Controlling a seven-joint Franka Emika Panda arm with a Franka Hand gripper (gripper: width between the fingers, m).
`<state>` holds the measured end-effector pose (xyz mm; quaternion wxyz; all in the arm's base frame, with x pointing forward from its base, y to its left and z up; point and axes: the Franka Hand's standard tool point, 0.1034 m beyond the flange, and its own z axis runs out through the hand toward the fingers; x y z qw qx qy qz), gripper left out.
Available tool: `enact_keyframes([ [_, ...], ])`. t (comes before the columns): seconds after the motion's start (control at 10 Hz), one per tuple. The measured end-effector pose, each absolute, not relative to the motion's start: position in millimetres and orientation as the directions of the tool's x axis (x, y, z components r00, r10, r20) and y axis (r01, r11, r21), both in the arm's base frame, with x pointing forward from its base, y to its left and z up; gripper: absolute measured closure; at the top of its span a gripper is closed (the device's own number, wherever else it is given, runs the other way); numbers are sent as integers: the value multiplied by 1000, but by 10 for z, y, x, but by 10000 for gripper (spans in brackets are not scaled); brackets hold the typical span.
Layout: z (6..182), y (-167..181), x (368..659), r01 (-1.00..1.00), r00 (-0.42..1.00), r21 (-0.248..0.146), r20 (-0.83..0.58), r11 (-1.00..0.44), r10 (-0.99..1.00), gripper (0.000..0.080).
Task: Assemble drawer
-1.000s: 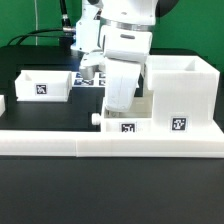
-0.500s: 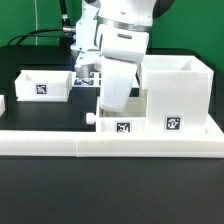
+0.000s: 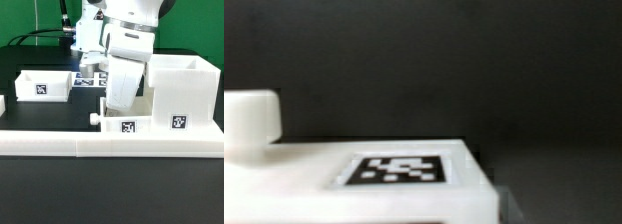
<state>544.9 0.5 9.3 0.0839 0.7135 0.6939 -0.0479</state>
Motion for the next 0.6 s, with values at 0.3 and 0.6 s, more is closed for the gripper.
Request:
enact_keyframes([
  [0.3, 84, 2, 5446, 998, 30, 54, -185, -20, 982, 755],
  [0.6, 86, 9, 5447, 994, 54, 99, -183, -36, 982, 755],
])
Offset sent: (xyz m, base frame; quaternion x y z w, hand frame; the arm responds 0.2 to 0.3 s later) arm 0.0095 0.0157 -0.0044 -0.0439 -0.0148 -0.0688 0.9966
